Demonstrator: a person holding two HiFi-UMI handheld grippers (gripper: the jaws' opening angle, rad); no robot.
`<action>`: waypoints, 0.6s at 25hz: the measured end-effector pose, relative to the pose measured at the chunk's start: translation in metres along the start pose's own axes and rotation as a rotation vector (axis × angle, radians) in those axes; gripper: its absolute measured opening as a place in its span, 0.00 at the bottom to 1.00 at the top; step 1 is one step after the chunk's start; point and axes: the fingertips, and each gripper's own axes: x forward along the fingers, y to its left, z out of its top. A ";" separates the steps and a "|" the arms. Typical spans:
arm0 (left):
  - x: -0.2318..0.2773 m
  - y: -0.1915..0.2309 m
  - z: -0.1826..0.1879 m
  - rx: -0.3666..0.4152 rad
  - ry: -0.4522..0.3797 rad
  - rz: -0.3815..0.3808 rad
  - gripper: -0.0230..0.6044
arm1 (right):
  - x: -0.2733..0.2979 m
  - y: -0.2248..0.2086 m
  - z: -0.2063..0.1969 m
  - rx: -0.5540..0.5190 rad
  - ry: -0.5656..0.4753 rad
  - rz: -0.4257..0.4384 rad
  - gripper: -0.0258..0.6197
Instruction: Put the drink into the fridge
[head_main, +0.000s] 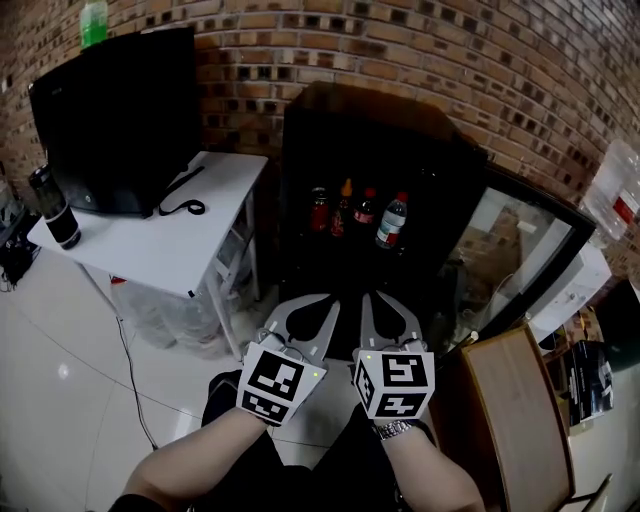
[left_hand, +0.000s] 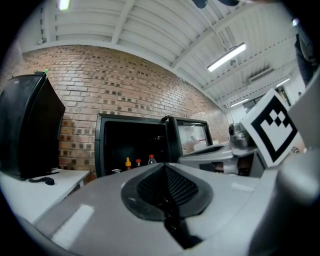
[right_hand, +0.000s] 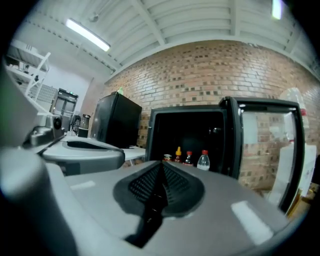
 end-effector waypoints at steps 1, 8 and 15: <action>-0.004 -0.005 0.001 0.002 -0.001 0.001 0.04 | -0.007 0.002 0.001 0.001 -0.006 0.002 0.04; -0.025 -0.034 0.012 0.017 -0.018 0.001 0.04 | -0.047 0.010 0.010 -0.006 -0.044 0.016 0.04; -0.034 -0.051 0.022 0.022 -0.036 0.006 0.04 | -0.071 0.014 0.015 -0.018 -0.057 0.031 0.04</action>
